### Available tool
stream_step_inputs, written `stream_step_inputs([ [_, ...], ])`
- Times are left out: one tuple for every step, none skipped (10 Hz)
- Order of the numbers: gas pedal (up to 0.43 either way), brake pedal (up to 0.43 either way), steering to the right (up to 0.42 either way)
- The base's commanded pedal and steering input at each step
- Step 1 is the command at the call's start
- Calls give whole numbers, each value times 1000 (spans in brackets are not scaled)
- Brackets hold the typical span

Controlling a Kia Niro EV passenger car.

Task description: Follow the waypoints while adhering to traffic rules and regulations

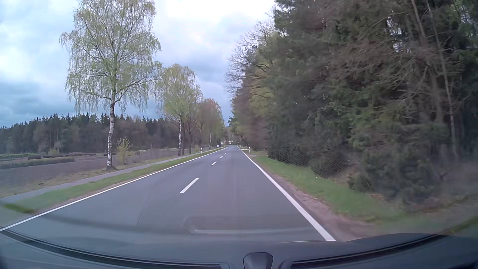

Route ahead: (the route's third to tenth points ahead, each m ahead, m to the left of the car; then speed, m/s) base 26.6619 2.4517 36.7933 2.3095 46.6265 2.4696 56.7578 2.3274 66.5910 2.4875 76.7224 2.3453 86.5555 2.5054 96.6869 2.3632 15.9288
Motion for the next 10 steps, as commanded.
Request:
stream_step_inputs([
  [79, 0, -5],
  [79, 0, -5],
  [79, 0, -5],
  [79, 0, -5],
  [79, 0, -5],
  [79, 0, -5],
  [79, 0, -5],
  [79, 0, -5],
  [79, 0, -5],
  [79, 0, -5],
])
